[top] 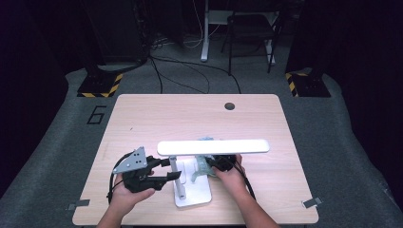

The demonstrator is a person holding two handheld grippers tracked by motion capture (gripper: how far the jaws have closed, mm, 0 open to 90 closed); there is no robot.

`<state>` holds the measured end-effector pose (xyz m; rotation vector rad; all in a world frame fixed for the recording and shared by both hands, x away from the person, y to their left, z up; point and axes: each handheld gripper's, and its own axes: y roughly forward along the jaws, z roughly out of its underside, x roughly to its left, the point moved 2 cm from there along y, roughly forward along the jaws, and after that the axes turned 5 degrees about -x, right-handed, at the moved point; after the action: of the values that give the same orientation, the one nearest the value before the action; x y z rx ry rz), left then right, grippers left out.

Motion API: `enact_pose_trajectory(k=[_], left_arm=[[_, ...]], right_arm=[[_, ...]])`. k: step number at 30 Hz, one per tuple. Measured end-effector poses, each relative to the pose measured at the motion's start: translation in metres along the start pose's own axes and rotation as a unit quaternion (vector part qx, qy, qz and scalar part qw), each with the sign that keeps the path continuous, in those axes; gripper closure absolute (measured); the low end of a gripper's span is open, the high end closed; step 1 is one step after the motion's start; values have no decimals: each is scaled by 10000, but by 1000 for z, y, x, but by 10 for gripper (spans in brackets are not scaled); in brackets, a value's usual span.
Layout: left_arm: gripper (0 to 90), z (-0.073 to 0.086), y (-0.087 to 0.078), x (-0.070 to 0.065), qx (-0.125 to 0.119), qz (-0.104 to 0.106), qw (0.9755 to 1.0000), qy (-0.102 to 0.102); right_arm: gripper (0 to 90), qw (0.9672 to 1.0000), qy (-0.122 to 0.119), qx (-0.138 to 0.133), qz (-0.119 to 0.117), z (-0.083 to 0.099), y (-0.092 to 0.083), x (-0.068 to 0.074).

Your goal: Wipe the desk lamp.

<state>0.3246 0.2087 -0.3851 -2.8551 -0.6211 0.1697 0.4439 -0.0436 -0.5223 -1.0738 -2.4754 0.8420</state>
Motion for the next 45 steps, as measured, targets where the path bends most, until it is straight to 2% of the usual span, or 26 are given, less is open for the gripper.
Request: enact_pose_trajectory(k=[1,2,4,7,8,10,13,22,25,27,30,32,33,35,36,38,41,42,45], left_arm=[[518,0,0,-1,34,-17,10000,13],[520,-1,0,-1,48,-40,10000,20],[522,-1,0,-2,50,-69,10000,12],[522,-1,1,-3,36,-84,10000,5],[522,-1,1,-2,45,-97,9999,65],[522,-1,2,-2,22,-88,10000,37],[522,-1,2,-2,34,-83,10000,37],[523,-1,2,-4,53,-105,9999,31],[523,-1,1,-4,68,-120,9999,52],[524,-1,1,-4,69,-130,9999,52],[524,-1,2,-4,48,-105,9999,47],[524,0,2,-4,18,-91,10000,11],[523,0,2,-3,14,-83,10000,0],[521,0,1,-2,-10,-43,10000,-29],[521,1,1,-2,-9,-39,10000,-27],[521,0,1,-1,8,-13,10000,-19],[520,1,2,-1,-24,-4,10000,-39],[520,1,2,-1,-18,18,10000,-32],[520,1,1,0,-7,41,10000,-22]], right_arm=[[718,10000,29,-89,10,2,0,1],[718,9999,146,-40,-5,3,-2,4],[719,9998,186,-66,-68,6,-6,5],[722,9998,125,-79,-135,12,-12,9],[723,9998,111,-84,-160,15,-16,12],[724,9997,-6,-115,-199,20,-22,17],[724,9994,-79,-86,-341,30,-32,23],[723,9968,155,-299,-723,64,-65,41],[721,9964,77,-255,-804,69,-74,48],[718,9958,-64,-188,-895,73,-80,51],[716,9957,-42,-175,-913,78,-85,54],[713,9957,-145,-213,-891,78,-83,52],[713,9959,-60,-184,-886,78,-82,53],[714,9961,-96,-212,-852,75,-78,50],[714,9968,10,-245,-766,74,-77,51],[715,9971,-81,-294,-697,71,-72,49],[715,9979,16,-247,-592,66,-67,46],[715,9980,-17,-317,-541,63,-63,44],[715,9983,143,-349,-448,57,-54,39]])
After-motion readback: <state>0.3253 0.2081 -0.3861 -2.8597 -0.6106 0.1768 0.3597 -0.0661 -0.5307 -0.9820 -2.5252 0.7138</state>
